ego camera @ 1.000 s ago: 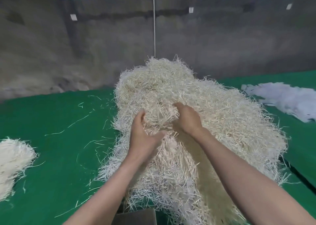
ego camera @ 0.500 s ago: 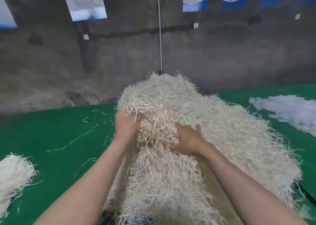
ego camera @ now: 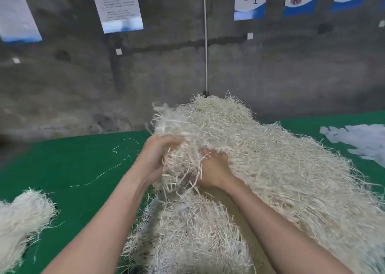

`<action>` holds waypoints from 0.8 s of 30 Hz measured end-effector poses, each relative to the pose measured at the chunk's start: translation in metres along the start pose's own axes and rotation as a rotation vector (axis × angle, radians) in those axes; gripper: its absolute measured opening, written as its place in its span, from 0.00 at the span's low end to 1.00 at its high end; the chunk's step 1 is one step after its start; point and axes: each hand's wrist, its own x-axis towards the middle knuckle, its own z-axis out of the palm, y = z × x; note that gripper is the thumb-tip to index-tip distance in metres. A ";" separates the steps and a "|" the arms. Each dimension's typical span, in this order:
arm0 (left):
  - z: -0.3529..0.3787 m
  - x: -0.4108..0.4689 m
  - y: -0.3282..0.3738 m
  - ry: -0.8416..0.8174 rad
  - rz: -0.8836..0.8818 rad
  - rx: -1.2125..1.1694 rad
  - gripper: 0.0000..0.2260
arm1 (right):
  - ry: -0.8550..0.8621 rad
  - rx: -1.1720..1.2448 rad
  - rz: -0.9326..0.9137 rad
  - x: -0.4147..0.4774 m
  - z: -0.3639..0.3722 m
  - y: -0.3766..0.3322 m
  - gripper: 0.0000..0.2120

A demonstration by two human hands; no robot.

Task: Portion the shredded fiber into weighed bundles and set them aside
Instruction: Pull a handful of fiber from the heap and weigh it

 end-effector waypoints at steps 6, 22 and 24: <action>0.010 -0.016 -0.031 -0.077 -0.178 0.193 0.47 | 0.254 0.642 -0.008 0.001 0.019 -0.004 0.33; -0.048 -0.002 -0.046 0.355 -0.176 -0.331 0.23 | -0.042 -0.237 0.240 -0.041 0.037 0.103 0.33; -0.052 -0.007 -0.042 0.365 -0.160 -0.273 0.26 | -0.058 -0.129 0.149 -0.049 0.015 0.081 0.37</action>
